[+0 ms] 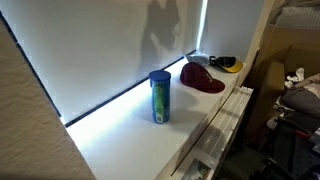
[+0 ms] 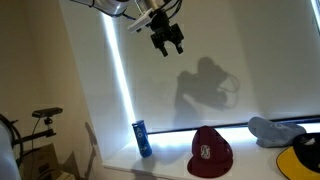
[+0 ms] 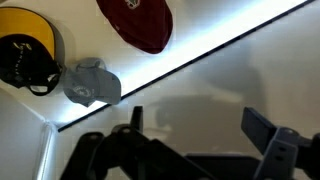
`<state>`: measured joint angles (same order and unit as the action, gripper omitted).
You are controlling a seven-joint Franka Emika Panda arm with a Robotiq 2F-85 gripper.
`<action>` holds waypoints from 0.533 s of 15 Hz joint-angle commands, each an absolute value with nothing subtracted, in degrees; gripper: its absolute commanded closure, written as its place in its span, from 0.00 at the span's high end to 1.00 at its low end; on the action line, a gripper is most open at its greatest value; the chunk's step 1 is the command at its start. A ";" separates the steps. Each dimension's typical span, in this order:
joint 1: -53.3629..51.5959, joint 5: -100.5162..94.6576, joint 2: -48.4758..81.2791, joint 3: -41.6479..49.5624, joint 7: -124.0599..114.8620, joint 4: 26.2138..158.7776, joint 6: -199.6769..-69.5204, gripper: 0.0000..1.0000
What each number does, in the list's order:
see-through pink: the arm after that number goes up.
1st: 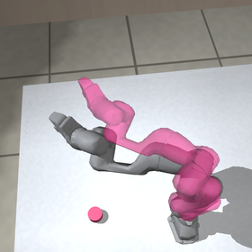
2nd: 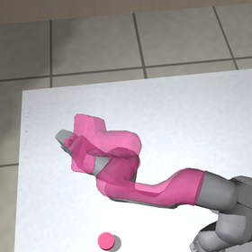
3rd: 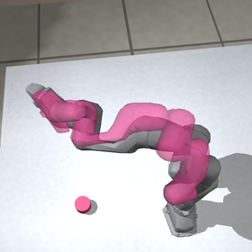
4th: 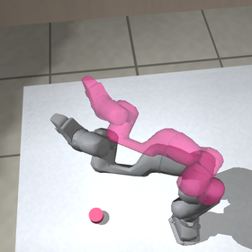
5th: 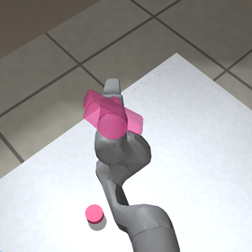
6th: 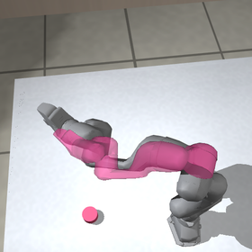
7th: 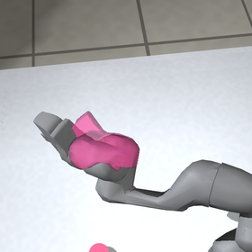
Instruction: Place the grey cap on top of the blue container
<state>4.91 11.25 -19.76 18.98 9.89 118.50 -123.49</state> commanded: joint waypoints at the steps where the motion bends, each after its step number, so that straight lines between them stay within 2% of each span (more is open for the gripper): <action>1: 6.52 11.96 -19.51 18.04 10.39 118.19 -123.16 1.00; 8: 9.25 10.74 4.05 17.18 -5.92 108.58 -126.64 1.00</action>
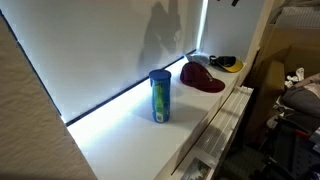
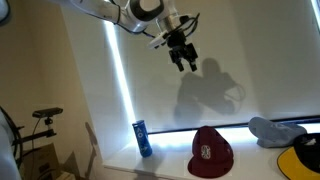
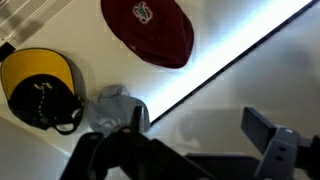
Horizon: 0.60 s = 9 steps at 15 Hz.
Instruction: Place the grey cap on top of the blue container
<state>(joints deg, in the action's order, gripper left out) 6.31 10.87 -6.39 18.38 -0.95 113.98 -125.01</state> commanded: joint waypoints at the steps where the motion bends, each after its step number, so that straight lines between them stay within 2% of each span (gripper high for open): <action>1: 9.87 11.17 8.19 17.24 -8.19 106.09 -126.71 1.00; 5: 11.53 11.54 18.40 17.01 -18.36 98.28 -124.56 1.00; 9: 13.09 9.89 23.08 19.48 -30.67 93.40 -124.79 1.00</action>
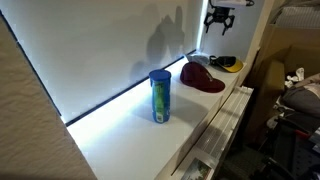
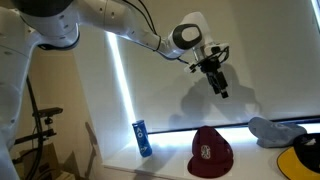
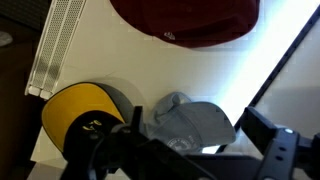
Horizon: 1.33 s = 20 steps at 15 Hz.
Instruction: Place the grey cap on top of the blue container
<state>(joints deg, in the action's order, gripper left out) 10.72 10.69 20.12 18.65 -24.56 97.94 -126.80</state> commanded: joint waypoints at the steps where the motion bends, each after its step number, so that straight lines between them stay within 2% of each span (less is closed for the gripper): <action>1: 13.59 9.82 23.31 20.15 -33.20 92.69 -123.98 1.00; 7: 14.08 9.96 22.62 18.95 -32.57 94.10 -125.40 1.00; 10: 13.61 3.07 21.72 18.60 -24.33 97.24 -122.88 1.00; 14: 16.81 2.63 26.82 17.47 -12.17 90.37 -115.31 1.00; 16: 15.83 -3.53 29.58 19.58 -13.58 86.10 -110.71 1.00; 18: 16.31 -4.89 30.45 21.25 -22.02 84.75 -113.87 1.00; 20: 16.30 -4.44 28.81 19.65 -19.50 86.95 -113.77 1.00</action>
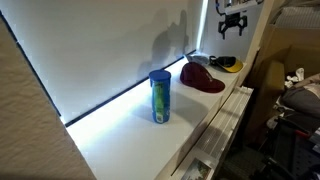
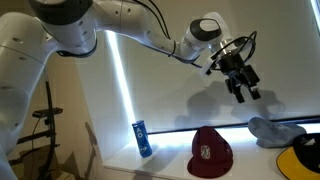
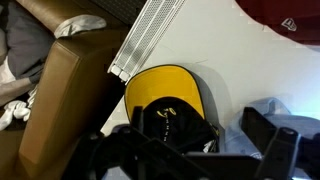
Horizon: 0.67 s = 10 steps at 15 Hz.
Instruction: Place the grey cap on top of the blue container
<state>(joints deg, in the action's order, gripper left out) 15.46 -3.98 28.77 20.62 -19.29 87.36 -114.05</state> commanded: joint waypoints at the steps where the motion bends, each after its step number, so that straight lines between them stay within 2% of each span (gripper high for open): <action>1: 16.35 -4.43 28.91 19.60 -19.45 86.96 -113.77 1.00; 4: 16.27 -4.08 30.80 20.12 -23.21 85.37 -114.91 1.00; 6: 20.44 -0.02 39.21 20.66 -26.78 75.94 -112.49 1.00; 10: 26.71 3.75 47.90 22.14 -33.31 67.47 -111.38 1.00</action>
